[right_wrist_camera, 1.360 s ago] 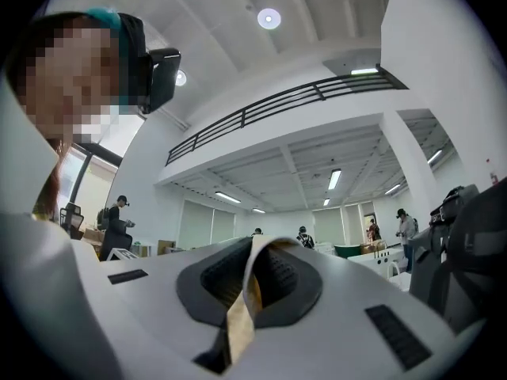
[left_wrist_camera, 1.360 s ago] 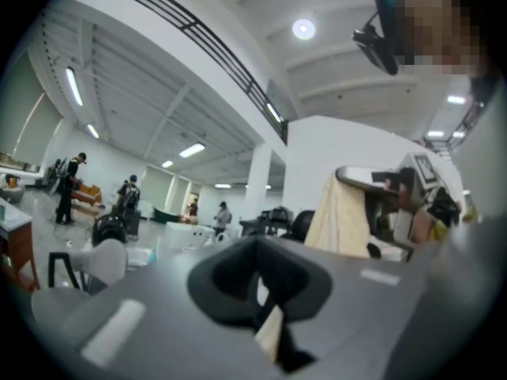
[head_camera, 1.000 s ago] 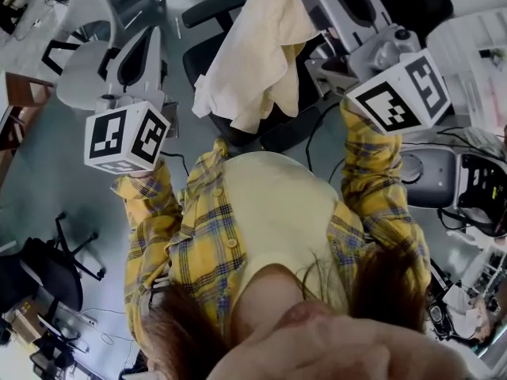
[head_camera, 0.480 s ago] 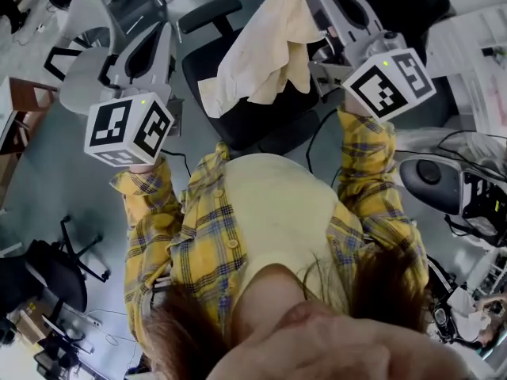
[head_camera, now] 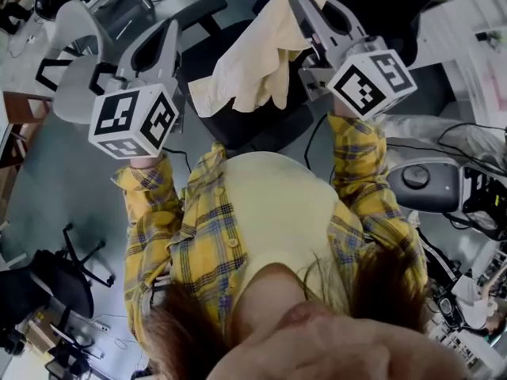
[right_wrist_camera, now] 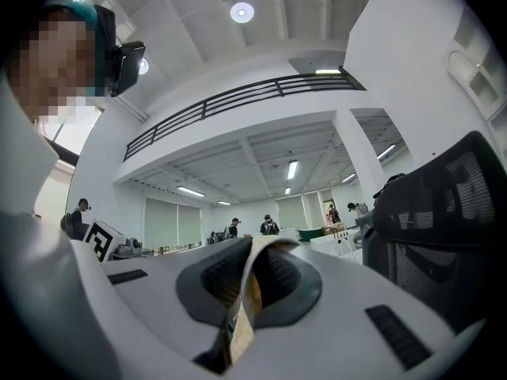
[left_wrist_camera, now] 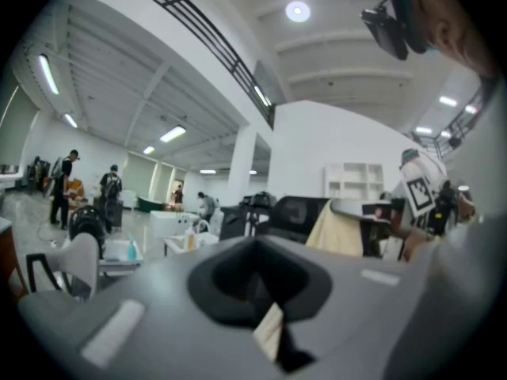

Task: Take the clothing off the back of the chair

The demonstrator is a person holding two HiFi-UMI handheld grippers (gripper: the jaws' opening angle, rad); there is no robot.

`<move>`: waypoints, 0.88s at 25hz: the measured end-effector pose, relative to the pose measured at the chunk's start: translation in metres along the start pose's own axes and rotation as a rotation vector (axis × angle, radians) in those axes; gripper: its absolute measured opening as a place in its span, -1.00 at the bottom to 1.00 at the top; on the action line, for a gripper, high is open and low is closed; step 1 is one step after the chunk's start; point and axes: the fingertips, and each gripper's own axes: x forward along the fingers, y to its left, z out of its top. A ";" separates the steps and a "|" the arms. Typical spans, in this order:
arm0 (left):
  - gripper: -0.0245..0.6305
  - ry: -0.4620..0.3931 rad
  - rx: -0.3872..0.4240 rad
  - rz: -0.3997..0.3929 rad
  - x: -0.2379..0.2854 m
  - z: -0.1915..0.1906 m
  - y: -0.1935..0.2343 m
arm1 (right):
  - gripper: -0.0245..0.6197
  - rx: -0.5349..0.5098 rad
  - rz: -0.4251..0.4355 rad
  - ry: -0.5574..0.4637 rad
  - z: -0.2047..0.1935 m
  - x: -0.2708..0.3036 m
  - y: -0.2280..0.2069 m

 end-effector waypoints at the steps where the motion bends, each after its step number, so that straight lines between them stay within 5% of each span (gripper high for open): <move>1: -0.92 0.011 -0.003 -0.007 0.003 -0.003 -0.003 | -0.88 0.005 -0.004 0.006 -0.003 -0.002 -0.002; 22: -0.92 0.139 -0.013 0.006 0.039 -0.043 -0.008 | -0.88 0.057 -0.057 0.073 -0.051 -0.007 -0.026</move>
